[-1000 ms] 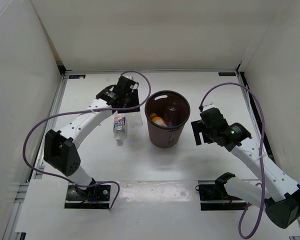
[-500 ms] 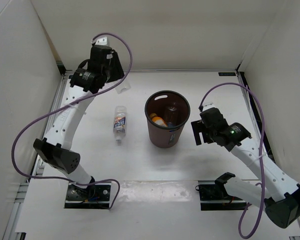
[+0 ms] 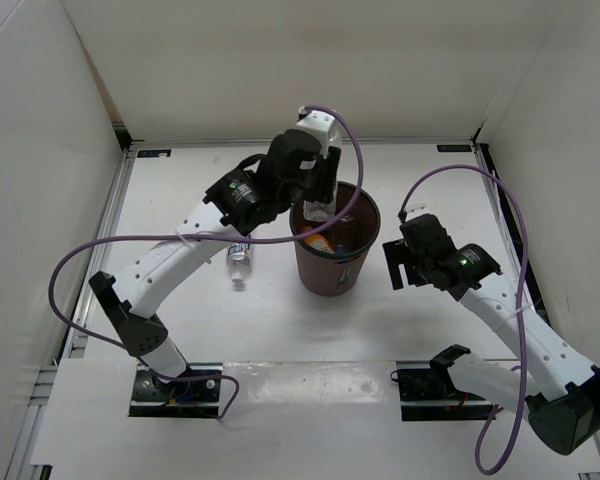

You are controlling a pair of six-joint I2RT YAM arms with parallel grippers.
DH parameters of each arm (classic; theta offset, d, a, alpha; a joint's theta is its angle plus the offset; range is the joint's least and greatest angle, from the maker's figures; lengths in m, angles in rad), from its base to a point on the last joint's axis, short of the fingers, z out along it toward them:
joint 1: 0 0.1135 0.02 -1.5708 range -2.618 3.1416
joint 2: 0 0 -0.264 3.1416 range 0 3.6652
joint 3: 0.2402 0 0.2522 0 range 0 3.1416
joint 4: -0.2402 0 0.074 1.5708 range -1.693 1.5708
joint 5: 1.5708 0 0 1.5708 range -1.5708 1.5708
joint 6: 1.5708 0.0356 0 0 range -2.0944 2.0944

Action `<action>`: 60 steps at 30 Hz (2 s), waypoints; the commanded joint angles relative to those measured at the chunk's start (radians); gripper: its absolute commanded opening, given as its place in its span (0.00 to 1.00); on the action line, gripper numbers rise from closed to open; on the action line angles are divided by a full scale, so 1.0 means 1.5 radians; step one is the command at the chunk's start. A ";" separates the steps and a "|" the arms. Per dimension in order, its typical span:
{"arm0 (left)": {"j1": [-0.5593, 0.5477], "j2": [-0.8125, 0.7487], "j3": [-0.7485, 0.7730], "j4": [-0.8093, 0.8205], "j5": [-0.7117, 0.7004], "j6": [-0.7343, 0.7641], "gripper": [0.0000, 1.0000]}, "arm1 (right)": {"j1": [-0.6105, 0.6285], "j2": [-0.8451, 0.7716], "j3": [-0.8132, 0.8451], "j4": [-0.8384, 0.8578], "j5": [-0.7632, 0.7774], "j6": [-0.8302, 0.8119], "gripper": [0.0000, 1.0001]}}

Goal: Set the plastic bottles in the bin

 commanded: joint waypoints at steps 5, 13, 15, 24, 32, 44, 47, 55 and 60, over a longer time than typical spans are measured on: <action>-0.041 -0.004 -0.021 0.020 -0.016 0.004 0.58 | -0.004 0.010 0.022 0.011 0.000 -0.006 0.90; -0.062 -0.004 -0.027 0.024 -0.066 0.032 1.00 | -0.002 0.011 0.023 0.012 0.000 -0.010 0.90; -0.051 -0.004 -0.007 0.027 -0.087 0.055 1.00 | 0.000 0.012 0.022 0.011 -0.001 -0.010 0.90; 0.100 -0.044 0.040 0.038 -0.160 0.072 1.00 | 0.006 0.016 0.022 0.012 -0.002 -0.010 0.90; 0.412 -0.099 -0.132 -0.076 0.109 -0.221 1.00 | 0.006 0.015 0.021 0.012 -0.002 -0.013 0.90; 0.432 -0.126 -0.348 0.022 0.207 -0.200 1.00 | 0.024 0.029 0.025 0.015 0.003 -0.018 0.90; 0.424 -0.108 -0.395 0.045 0.218 -0.192 1.00 | 0.022 0.027 0.023 0.016 0.006 -0.020 0.90; 0.363 -0.063 -0.430 0.053 0.162 -0.136 1.00 | 0.015 0.015 0.020 0.015 0.007 -0.021 0.90; 0.343 -0.014 -0.427 0.054 0.149 -0.125 1.00 | 0.017 0.017 0.020 0.014 0.010 -0.019 0.90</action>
